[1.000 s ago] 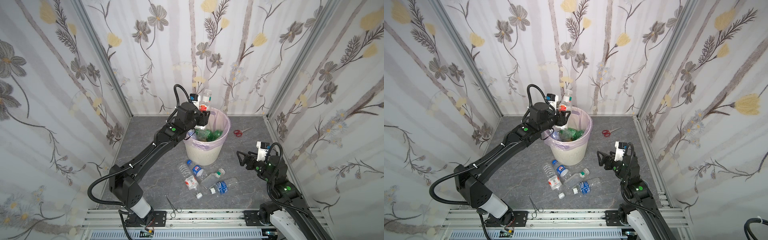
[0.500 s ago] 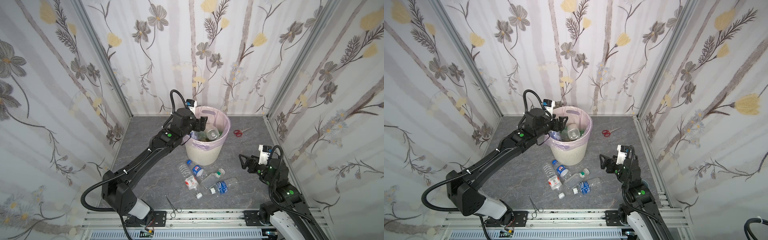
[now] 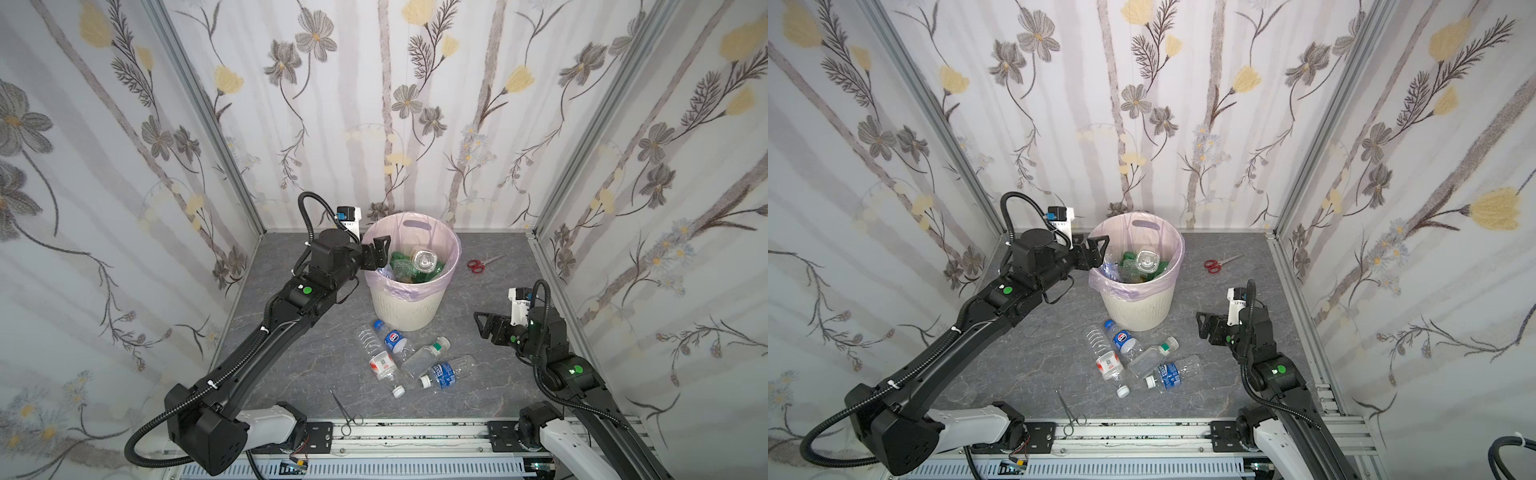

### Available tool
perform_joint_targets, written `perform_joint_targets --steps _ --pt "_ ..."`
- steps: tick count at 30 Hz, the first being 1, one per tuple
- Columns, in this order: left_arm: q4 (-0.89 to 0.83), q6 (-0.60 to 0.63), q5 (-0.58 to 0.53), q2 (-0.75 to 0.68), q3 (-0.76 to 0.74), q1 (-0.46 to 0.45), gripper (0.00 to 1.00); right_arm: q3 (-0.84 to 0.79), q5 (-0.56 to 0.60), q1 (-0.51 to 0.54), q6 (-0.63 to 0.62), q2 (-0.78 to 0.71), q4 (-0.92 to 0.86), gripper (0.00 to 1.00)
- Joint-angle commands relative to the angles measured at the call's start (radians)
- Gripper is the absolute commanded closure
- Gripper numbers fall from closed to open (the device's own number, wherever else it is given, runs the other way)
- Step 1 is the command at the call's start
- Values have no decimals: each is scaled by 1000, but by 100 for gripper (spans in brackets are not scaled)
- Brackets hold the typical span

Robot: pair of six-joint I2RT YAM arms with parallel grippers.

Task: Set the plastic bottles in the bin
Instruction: 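Draw the left gripper back while the right gripper reaches to the clear bottles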

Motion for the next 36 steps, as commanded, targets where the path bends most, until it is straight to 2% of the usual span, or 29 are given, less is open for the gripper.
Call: perform_joint_targets --steps 1,13,18,21,26,31,36 --pt "2 -30 4 -68 -60 40 16 11 -7 17 5 7 -56 13" --pt "-132 -30 -10 -219 -257 183 15 40 92 221 147 113 -238 17" --pt "-140 -39 0 -238 -346 223 15 46 126 272 208 94 -298 17" --pt "-139 -40 -3 -238 -385 234 15 38 181 334 285 86 -319 16" --pt "-137 -34 2 -237 -418 244 14 -34 189 447 423 105 -269 15" --pt "-134 -30 3 -238 -440 249 12 -80 179 532 510 146 -197 13" --pt "-133 -31 7 -240 -445 250 12 -93 173 541 536 185 -123 12"
